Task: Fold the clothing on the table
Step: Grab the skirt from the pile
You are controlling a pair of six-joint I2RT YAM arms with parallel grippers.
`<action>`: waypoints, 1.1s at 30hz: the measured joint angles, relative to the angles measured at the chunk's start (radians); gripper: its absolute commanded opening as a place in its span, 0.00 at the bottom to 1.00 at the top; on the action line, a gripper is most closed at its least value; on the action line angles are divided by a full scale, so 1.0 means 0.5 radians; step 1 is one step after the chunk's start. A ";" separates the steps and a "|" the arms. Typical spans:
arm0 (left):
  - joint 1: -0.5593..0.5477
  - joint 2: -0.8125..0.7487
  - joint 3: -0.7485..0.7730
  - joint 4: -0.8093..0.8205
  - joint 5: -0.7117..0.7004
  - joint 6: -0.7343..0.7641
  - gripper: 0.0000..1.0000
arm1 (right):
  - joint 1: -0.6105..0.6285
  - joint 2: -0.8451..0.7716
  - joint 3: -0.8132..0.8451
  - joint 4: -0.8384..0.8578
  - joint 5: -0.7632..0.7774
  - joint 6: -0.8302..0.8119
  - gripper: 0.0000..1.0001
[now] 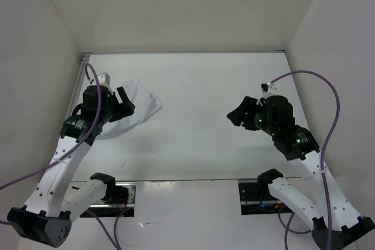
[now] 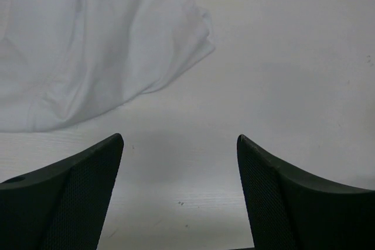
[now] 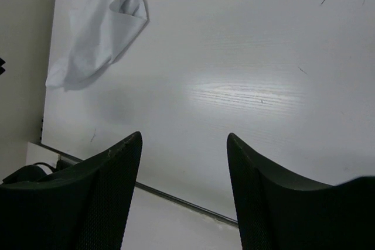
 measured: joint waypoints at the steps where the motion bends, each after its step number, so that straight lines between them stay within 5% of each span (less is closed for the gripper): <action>1: 0.000 0.028 0.000 0.005 -0.032 -0.005 0.85 | 0.000 0.014 0.000 0.000 -0.003 -0.002 0.65; 4: 0.012 0.214 0.040 -0.002 -0.167 -0.008 0.85 | 0.012 0.053 -0.002 -0.001 -0.012 -0.007 0.65; 8: 0.110 0.645 0.182 0.011 -0.304 -0.006 0.66 | 0.021 0.029 -0.006 0.000 -0.018 -0.008 0.65; 25: 0.476 1.632 0.401 0.093 -0.252 0.003 0.69 | 0.039 -0.020 -0.006 0.000 -0.017 -0.008 0.65; 29: 0.475 1.724 0.401 0.101 -0.110 0.030 0.06 | 0.039 -0.023 -0.006 0.000 -0.018 -0.008 0.65; 33: 0.395 1.691 0.398 0.114 0.042 0.067 0.00 | 0.039 -0.042 -0.006 0.000 -0.017 -0.008 0.65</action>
